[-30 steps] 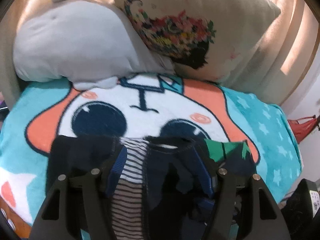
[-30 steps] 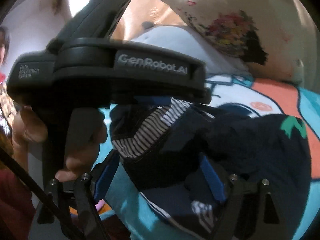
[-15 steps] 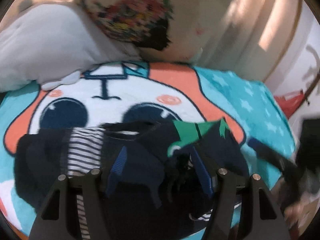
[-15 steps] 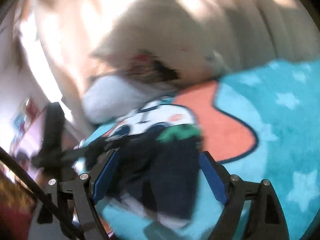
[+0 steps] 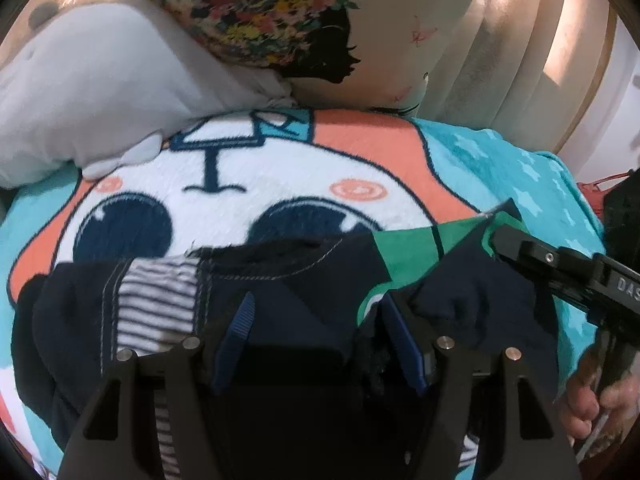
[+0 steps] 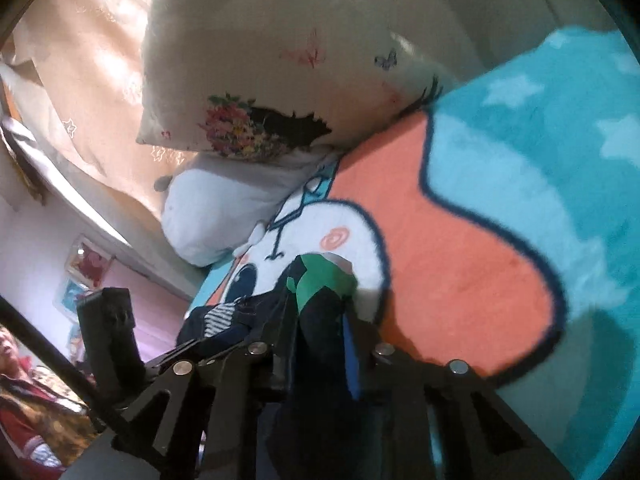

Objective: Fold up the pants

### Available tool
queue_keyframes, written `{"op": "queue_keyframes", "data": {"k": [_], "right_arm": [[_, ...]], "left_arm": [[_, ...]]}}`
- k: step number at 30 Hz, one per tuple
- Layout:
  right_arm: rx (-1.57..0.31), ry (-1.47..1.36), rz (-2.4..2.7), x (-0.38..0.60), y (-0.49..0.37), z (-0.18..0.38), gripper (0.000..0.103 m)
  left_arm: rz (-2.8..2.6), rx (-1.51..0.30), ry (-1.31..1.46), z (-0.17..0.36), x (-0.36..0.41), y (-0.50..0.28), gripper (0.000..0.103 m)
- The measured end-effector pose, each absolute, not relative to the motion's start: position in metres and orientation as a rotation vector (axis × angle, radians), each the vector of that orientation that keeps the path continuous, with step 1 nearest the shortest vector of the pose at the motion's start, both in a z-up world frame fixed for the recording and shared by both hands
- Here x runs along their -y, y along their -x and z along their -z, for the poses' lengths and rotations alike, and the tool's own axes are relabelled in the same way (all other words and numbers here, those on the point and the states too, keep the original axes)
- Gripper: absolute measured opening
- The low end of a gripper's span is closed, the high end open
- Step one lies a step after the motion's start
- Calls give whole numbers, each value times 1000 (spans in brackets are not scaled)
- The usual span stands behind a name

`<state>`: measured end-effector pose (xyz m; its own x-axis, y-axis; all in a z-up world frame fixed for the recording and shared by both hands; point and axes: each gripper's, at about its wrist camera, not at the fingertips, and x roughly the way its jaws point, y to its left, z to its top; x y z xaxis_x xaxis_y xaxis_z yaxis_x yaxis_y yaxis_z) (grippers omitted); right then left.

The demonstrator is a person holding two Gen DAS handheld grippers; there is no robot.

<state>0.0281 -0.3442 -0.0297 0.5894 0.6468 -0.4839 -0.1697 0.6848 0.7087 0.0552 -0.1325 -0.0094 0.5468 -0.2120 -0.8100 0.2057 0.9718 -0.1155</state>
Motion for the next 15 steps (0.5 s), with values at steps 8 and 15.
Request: {"op": "queue_keyframes", "data": {"k": [8,15], "right_arm": [[-811,-552,-331,355,-12,27,48],[-657,-558,-443,337,26,-27,48]], "left_arm": [[239,-977,46,1,117,-49,68],[154,-905,84,-22,73,-26,69]]}}
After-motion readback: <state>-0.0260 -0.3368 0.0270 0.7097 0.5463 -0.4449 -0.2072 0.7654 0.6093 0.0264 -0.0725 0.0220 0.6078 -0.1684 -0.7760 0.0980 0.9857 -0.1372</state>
